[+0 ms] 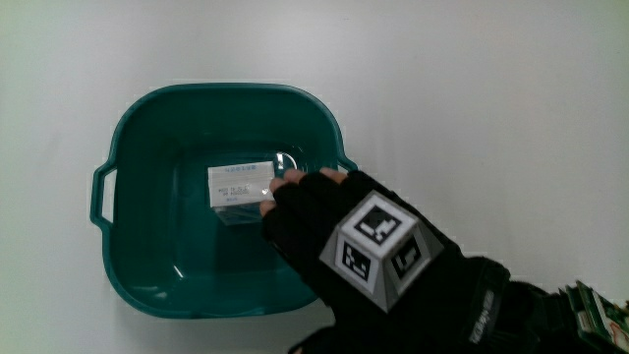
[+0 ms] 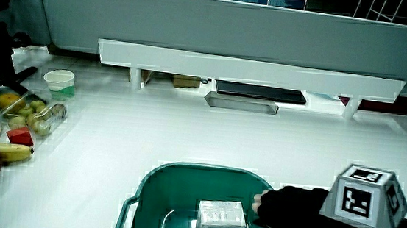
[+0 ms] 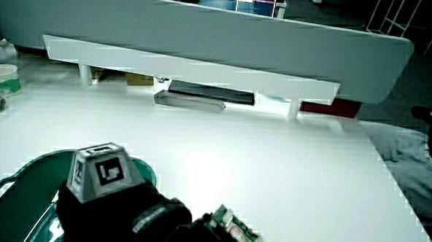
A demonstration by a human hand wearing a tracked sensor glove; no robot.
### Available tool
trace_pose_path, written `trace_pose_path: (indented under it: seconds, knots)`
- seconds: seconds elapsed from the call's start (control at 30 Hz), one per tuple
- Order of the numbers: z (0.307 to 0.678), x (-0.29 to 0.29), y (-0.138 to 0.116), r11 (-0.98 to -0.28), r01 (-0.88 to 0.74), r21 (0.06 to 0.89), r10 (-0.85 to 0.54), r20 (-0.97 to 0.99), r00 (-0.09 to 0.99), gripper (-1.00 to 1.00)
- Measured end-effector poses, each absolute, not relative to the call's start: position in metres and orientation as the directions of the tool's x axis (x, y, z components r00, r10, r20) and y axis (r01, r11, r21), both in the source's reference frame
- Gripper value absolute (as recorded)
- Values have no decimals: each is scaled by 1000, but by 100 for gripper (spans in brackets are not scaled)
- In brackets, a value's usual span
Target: Pick milk
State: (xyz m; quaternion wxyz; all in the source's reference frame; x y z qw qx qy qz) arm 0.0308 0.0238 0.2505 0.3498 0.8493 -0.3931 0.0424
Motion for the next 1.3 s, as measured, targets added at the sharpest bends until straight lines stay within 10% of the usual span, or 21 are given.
trace_pose_path:
  seconds: [0.3,1.3]
  knots:
    - [261,23,-5,-548,-686,478,-633,298,714,0]
    - [337,-8,-60,-494,-598,632,-510,346,787,0]
